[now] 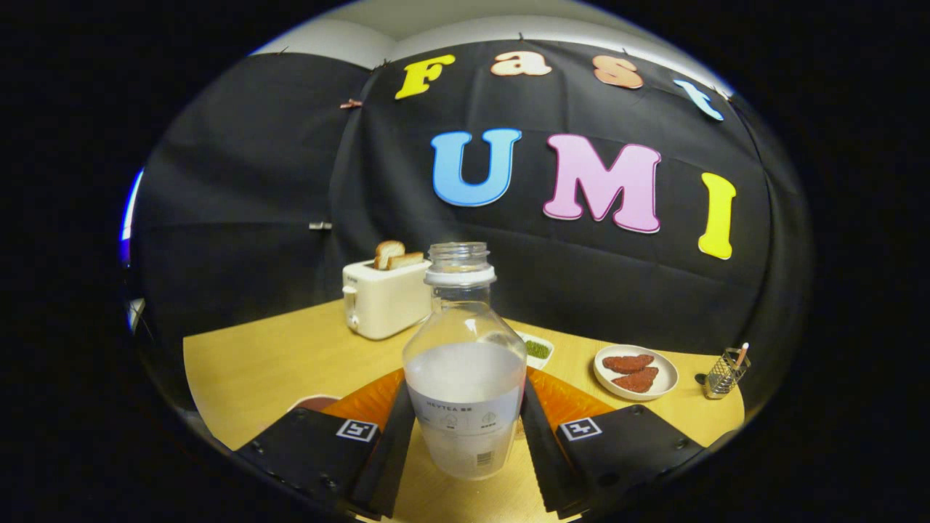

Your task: Take the bottle from table, then pour the juice into the cup, finally place the bottle on the coaster

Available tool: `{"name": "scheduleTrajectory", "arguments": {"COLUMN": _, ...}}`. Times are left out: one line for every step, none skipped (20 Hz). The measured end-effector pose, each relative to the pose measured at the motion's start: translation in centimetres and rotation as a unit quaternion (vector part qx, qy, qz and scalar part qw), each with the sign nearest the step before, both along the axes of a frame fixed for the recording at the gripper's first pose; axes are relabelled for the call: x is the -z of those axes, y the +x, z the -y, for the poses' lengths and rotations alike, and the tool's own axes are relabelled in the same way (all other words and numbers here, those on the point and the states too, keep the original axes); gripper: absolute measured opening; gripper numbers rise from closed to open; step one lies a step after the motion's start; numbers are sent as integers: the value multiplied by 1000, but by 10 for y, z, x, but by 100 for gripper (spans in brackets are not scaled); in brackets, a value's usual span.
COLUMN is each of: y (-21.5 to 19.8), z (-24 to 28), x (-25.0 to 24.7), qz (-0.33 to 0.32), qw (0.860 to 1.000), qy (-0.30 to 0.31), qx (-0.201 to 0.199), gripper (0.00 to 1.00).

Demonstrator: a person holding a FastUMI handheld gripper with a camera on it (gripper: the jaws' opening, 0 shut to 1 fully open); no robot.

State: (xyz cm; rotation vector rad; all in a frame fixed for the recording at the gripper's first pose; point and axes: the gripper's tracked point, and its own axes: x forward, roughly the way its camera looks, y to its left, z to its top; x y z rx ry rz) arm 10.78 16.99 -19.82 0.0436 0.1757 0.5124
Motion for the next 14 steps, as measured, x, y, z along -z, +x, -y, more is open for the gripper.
{"name": "scheduleTrajectory", "arguments": {"y": 11, "z": 3, "x": -2, "qz": 11, "qw": 1000, "qy": 9, "qx": 8, "gripper": 75}}
{"name": "scheduleTrajectory", "arguments": {"y": 23, "z": 8, "x": -3, "qz": 19, "qw": 1000, "qy": 12, "qx": 18, "gripper": 75}}
{"name": "scheduleTrajectory", "arguments": {"y": 33, "z": 14, "x": -4, "qz": 25, "qw": 999, "qy": 19, "qx": 28, "gripper": 75}}
{"name": "scheduleTrajectory", "arguments": {"y": 42, "z": 18, "x": -3, "qz": 26, "qw": 998, "qy": 31, "qx": 38, "gripper": 75}}
{"name": "scheduleTrajectory", "arguments": {"y": 50, "z": 21, "x": -2, "qz": 22, "qw": 998, "qy": 49, "qx": 45, "gripper": 75}}
{"name": "scheduleTrajectory", "arguments": {"y": 58, "z": 21, "x": 2, "qz": 16, "qw": 996, "qy": 68, "qx": 49, "gripper": 76}}
{"name": "scheduleTrajectory", "arguments": {"y": 67, "z": 21, "x": 10, "qz": 11, "qw": 995, "qy": 77, "qx": 54, "gripper": 76}}
{"name": "scheduleTrajectory", "arguments": {"y": 75, "z": 22, "x": 19, "qz": 8, "qw": 995, "qy": 81, "qx": 59, "gripper": 76}}
{"name": "scheduleTrajectory", "arguments": {"y": 76, "z": 19, "x": 28, "qz": 6, "qw": 995, "qy": 83, "qx": 61, "gripper": 76}}
{"name": "scheduleTrajectory", "arguments": {"y": 83, "z": 20, "x": 35, "qz": 5, "qw": 994, "qy": 83, "qx": 64, "gripper": 76}}
{"name": "scheduleTrajectory", "arguments": {"y": 90, "z": 20, "x": 42, "qz": 4, "qw": 994, "qy": 85, "qx": 65, "gripper": 76}}
{"name": "scheduleTrajectory", "arguments": {"y": 96, "z": 17, "x": 49, "qz": 2, "qw": 994, "qy": 84, "qx": 65, "gripper": 76}}
{"name": "scheduleTrajectory", "arguments": {"y": 102, "z": 15, "x": 56, "qz": 1, "qw": 994, "qy": 83, "qx": 66, "gripper": 76}}
{"name": "scheduleTrajectory", "arguments": {"y": 106, "z": 13, "x": 61, "qz": -1, "qw": 994, "qy": 82, "qx": 67, "gripper": 76}}
